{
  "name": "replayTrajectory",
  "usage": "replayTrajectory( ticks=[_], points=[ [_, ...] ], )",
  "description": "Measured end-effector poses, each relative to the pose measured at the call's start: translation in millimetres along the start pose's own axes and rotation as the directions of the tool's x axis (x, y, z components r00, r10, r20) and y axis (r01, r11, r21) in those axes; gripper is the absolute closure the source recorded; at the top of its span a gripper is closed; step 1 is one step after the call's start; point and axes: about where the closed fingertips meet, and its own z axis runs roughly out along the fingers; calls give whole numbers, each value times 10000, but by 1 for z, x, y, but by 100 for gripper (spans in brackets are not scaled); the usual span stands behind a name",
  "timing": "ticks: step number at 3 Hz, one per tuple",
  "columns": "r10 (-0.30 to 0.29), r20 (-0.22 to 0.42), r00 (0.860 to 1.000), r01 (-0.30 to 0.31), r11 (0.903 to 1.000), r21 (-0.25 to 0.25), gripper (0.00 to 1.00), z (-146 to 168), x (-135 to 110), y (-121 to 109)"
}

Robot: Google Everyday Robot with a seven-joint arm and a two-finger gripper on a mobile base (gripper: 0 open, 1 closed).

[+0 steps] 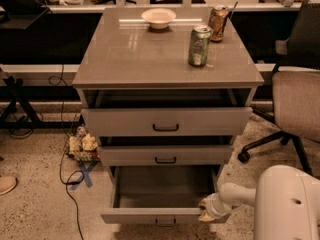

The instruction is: Open bottom drawer

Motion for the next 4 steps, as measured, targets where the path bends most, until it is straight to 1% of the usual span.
replayTrajectory(
  ticks=[2,3,4],
  points=[
    [-13,-90,10000,13,10000,-38,4,3,-1,4],
    [-124,-292,9995,120,9998,-160,0,6,-4,12],
    [-268,-397,9989,251,9987,-441,2,12,-10,27]
  ],
)
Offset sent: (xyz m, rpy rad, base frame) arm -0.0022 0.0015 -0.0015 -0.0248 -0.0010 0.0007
